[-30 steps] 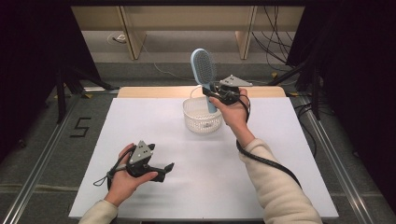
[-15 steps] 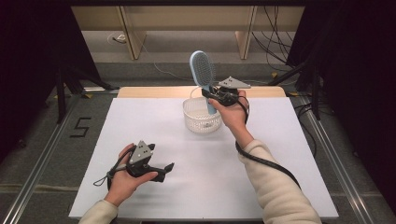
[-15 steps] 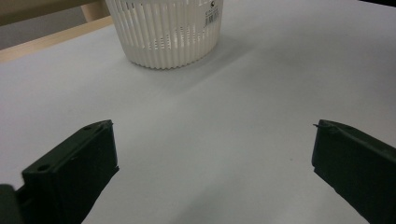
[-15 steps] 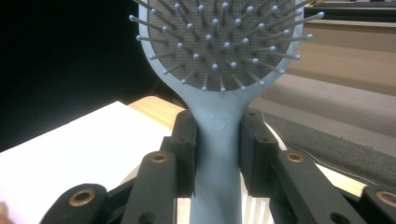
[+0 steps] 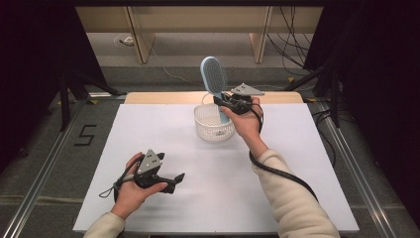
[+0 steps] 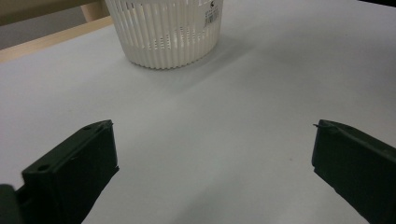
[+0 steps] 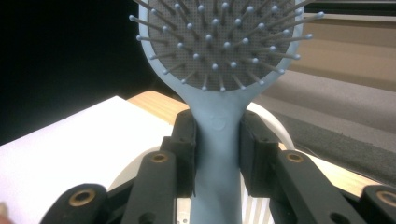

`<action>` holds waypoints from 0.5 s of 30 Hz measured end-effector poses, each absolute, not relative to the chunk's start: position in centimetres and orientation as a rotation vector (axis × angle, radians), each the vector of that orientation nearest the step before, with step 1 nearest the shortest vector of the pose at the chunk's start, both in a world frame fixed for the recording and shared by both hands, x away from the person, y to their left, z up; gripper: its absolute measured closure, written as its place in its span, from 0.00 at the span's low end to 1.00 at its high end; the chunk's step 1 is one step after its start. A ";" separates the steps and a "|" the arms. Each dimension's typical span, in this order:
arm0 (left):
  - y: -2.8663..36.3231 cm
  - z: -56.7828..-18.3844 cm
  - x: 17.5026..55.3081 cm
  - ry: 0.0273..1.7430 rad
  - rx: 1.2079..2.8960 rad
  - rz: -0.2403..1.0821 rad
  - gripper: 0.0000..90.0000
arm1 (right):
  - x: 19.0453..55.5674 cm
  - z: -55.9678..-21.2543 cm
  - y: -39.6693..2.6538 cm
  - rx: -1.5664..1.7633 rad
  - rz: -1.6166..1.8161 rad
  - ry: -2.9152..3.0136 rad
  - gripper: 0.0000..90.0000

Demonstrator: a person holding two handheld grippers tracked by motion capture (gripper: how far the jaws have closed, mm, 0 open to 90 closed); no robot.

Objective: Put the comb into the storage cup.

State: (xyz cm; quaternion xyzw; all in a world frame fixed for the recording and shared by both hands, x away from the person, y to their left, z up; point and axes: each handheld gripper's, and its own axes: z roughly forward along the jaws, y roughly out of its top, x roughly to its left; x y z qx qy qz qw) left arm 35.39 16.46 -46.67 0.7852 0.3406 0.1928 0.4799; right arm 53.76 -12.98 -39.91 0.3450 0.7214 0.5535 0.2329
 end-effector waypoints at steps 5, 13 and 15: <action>16.4 -46.7 35.4 0.832 1.915 0.470 0.00 | 53.8 -40.2 -12.9 0.951 1.515 1.990 0.78; 16.4 -46.7 35.4 0.832 1.916 0.469 0.00 | 53.9 -40.5 -12.9 0.957 1.507 1.997 0.78; 16.4 -46.7 35.4 0.831 1.916 0.468 0.00 | 53.9 -40.6 -12.9 0.960 1.504 1.998 0.78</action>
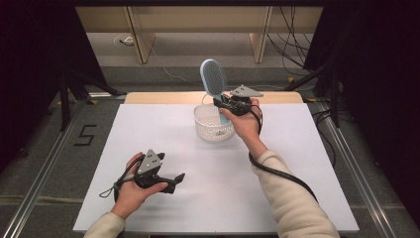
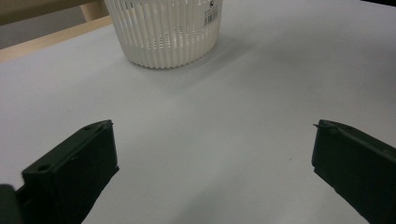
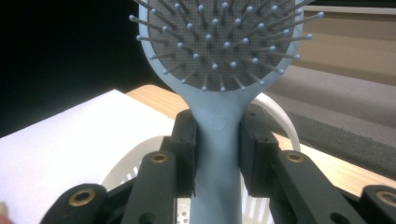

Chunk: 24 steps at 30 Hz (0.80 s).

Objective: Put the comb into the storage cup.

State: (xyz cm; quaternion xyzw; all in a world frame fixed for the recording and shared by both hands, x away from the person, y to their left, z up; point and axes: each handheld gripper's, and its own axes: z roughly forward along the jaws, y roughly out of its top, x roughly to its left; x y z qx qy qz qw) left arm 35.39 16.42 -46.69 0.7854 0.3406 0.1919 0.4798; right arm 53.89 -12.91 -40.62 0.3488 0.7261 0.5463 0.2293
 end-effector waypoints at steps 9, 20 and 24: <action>16.4 -46.7 35.4 0.832 1.916 0.468 0.00 | 53.9 -41.0 -12.8 0.962 1.495 2.008 0.78; 16.4 -46.7 35.4 0.832 1.915 0.468 0.00 | 53.9 -41.3 -12.9 0.967 1.490 2.008 0.78; 16.4 -46.7 35.4 0.831 1.915 0.468 0.00 | 53.9 -41.5 -12.9 0.969 1.487 2.010 0.78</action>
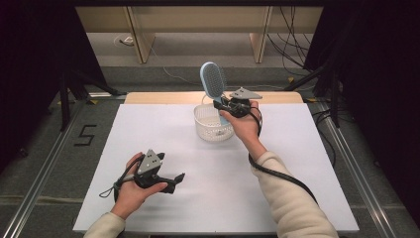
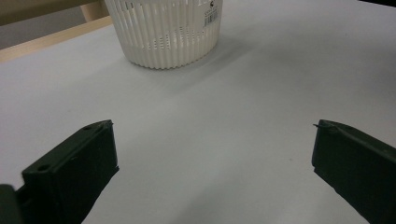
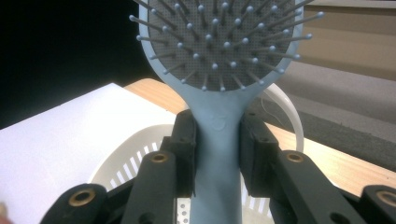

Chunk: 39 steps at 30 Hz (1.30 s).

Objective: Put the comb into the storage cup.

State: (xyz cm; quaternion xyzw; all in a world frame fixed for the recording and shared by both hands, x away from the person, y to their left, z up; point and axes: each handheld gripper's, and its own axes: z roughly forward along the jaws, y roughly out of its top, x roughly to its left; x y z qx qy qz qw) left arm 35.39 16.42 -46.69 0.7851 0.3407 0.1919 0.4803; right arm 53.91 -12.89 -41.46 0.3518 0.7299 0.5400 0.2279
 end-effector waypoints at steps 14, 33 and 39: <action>16.4 -46.7 35.4 0.830 1.917 0.469 0.00 | 53.9 -41.6 -12.9 0.967 1.479 2.011 0.78; 16.4 -46.7 35.4 0.830 1.916 0.469 0.00 | 54.0 -41.7 -13.0 0.968 1.463 2.016 0.78; 16.4 -46.7 35.4 0.830 1.917 0.468 0.00 | 54.0 -41.8 -12.9 0.971 1.461 2.021 0.78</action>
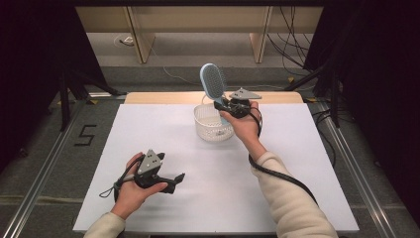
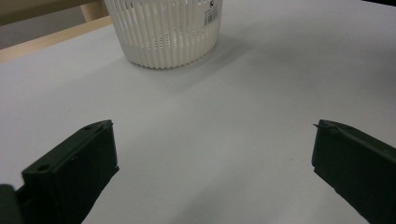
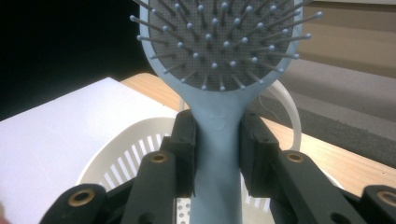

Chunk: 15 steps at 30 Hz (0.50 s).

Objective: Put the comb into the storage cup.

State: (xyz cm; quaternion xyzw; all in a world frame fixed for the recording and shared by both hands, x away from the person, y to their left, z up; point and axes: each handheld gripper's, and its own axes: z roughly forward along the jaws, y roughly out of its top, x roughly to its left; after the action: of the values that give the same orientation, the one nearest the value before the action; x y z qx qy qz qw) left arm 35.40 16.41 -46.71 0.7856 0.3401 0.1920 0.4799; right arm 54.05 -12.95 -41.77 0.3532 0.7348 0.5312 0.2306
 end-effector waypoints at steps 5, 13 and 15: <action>16.3 -46.7 35.4 0.829 1.917 0.467 0.00 | 54.1 -41.8 -12.9 0.970 1.454 2.035 0.78; 16.3 -46.7 35.4 0.829 1.917 0.467 0.00 | 54.1 -41.9 -12.9 0.971 1.441 2.049 0.78; 16.4 -46.7 35.4 0.830 1.916 0.469 0.00 | 54.2 -41.9 -12.9 0.973 1.437 2.052 0.78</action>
State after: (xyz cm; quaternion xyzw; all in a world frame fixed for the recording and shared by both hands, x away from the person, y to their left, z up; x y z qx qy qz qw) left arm 35.38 16.35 -46.72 0.7853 0.3403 0.1923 0.4801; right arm 54.17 -12.90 -41.93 0.3527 0.7439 0.5211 0.2251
